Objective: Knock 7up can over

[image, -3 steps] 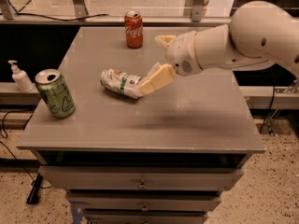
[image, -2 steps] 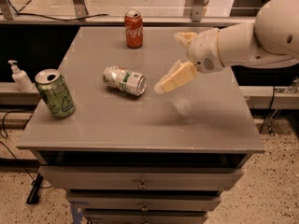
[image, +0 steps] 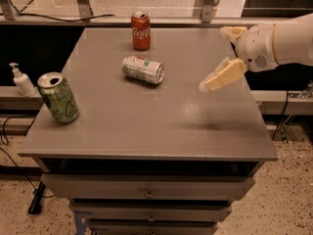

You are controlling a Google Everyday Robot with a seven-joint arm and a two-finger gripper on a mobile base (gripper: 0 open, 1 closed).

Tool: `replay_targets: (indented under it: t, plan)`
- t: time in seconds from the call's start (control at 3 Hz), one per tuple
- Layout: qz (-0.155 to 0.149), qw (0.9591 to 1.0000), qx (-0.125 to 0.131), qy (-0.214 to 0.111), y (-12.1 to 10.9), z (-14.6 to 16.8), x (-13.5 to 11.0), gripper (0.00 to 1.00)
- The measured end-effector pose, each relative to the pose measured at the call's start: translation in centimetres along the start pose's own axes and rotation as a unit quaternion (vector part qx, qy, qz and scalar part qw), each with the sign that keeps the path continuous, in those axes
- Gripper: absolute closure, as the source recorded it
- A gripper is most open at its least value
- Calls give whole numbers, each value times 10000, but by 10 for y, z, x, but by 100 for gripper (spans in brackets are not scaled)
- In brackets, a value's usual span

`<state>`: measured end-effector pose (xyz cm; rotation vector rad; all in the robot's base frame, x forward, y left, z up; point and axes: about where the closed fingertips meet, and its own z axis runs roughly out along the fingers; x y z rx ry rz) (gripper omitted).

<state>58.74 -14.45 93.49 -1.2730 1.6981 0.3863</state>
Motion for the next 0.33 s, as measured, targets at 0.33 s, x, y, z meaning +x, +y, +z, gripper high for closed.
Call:
replay_targets:
  t: [0.33]
  plan:
    - [0,10000,-1,0,0,0,0,0]
